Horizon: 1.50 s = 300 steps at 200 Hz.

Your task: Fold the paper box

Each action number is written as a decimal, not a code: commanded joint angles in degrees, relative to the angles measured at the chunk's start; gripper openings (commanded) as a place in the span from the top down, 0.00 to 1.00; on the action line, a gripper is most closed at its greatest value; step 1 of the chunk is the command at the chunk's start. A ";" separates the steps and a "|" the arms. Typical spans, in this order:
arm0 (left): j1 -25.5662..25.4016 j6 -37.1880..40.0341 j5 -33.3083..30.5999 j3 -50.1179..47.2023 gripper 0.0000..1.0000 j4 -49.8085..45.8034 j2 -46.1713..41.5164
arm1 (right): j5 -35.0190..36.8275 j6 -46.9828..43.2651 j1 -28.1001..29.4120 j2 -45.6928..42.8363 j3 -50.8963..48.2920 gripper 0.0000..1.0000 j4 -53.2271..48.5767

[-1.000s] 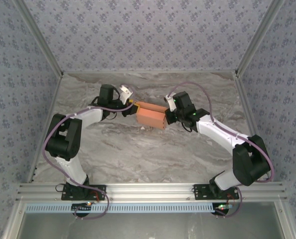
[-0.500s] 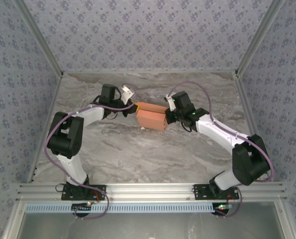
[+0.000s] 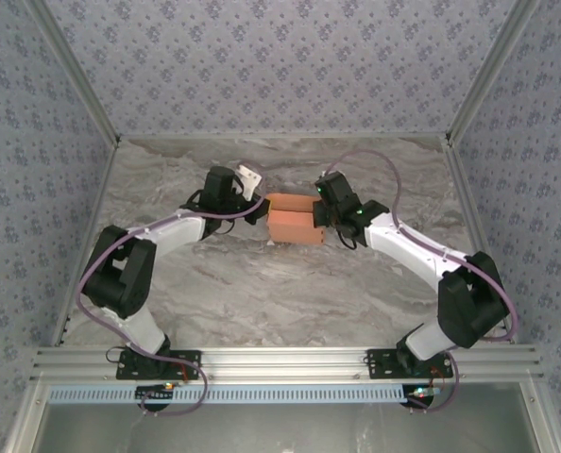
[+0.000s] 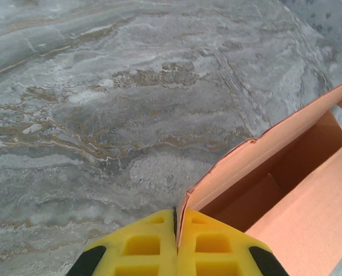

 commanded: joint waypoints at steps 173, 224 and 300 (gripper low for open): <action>-10.44 -9.73 -20.36 -1.78 1.00 2.00 -2.72 | 0.10 6.28 1.71 -0.51 -1.98 0.77 1.73; -10.44 -4.69 -21.71 -1.11 1.00 -0.38 -3.42 | -14.14 -8.31 -4.35 -5.57 -4.55 0.38 5.64; -10.44 -1.08 -19.41 -0.03 1.00 -1.45 -3.07 | -30.51 -56.91 -7.29 -12.83 -12.37 0.03 9.55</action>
